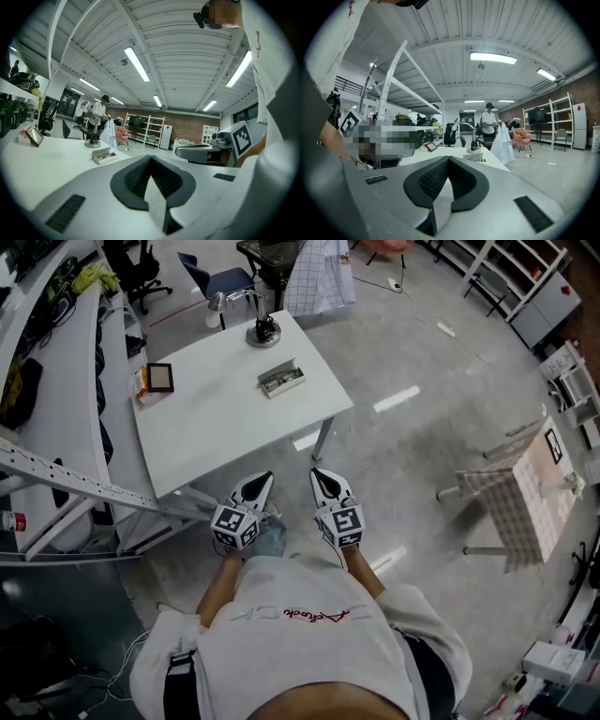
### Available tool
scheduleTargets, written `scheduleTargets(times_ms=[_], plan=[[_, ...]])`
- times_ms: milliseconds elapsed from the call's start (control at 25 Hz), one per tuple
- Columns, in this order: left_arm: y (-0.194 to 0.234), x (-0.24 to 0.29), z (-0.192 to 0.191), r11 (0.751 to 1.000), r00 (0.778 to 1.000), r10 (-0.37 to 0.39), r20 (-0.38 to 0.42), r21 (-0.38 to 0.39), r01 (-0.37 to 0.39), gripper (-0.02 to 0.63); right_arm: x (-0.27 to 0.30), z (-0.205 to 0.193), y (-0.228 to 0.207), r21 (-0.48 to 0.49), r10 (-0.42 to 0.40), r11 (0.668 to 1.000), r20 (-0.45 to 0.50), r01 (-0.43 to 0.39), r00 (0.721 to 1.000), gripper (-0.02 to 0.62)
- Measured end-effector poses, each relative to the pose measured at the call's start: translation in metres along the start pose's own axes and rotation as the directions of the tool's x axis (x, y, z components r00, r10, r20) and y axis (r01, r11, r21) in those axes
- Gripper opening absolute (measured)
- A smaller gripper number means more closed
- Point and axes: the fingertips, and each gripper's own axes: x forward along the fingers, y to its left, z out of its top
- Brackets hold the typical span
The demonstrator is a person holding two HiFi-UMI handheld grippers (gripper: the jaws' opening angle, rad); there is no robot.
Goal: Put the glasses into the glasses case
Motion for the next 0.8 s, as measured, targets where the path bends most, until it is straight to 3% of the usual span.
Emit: scheduleTargets(times_ms=[800], plan=[[-0.014,-0.014,0.007,0.999,0.999,-0.029,0.022,0.026,0.028,0.026,-0.014,0.011,0.009,-0.035,-0.027,0.999,0.025,0.028,0.999,0.006]])
